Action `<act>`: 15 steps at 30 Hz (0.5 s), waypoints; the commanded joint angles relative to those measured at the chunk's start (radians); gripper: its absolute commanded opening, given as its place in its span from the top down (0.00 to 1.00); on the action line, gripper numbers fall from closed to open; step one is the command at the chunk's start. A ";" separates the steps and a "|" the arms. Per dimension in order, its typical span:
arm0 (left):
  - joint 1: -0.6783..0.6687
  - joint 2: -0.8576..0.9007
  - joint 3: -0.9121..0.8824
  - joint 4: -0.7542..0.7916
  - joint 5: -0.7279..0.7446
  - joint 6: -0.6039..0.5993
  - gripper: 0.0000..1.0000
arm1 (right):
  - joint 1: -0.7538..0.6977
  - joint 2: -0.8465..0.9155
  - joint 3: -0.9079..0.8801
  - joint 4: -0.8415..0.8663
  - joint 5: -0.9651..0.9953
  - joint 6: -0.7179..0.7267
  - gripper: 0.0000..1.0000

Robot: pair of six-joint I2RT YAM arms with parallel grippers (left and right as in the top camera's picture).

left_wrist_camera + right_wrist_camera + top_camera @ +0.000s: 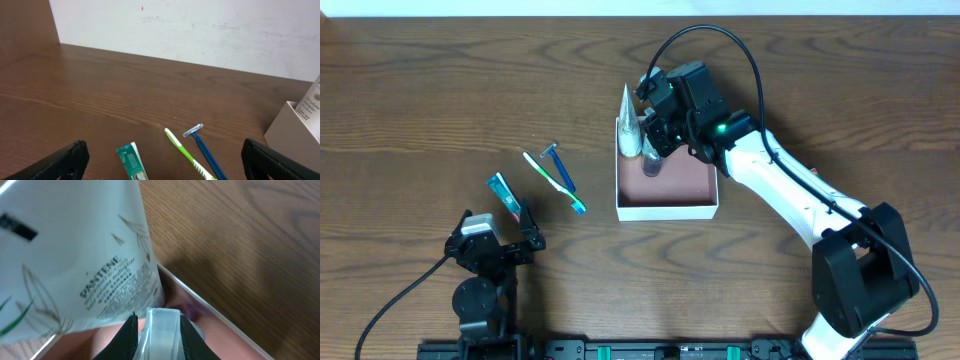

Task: Pack container
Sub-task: 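Lower the soap bottle beside the lotion tube and open the gripper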

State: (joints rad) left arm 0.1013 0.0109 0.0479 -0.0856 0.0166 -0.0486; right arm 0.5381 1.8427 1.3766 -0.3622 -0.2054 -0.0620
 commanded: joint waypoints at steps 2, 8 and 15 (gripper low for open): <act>0.004 -0.004 -0.028 -0.017 0.002 0.001 0.02 | 0.006 -0.013 0.009 0.023 -0.031 0.005 0.84; 0.004 -0.004 -0.028 -0.017 0.002 0.001 0.02 | 0.006 -0.013 0.009 0.043 -0.030 0.005 0.50; 0.004 -0.004 -0.028 -0.017 0.002 0.001 0.02 | 0.006 -0.013 0.009 0.051 -0.027 0.005 0.33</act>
State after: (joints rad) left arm 0.1013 0.0109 0.0479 -0.0856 0.0166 -0.0486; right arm 0.5381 1.8416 1.3766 -0.3168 -0.2169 -0.0589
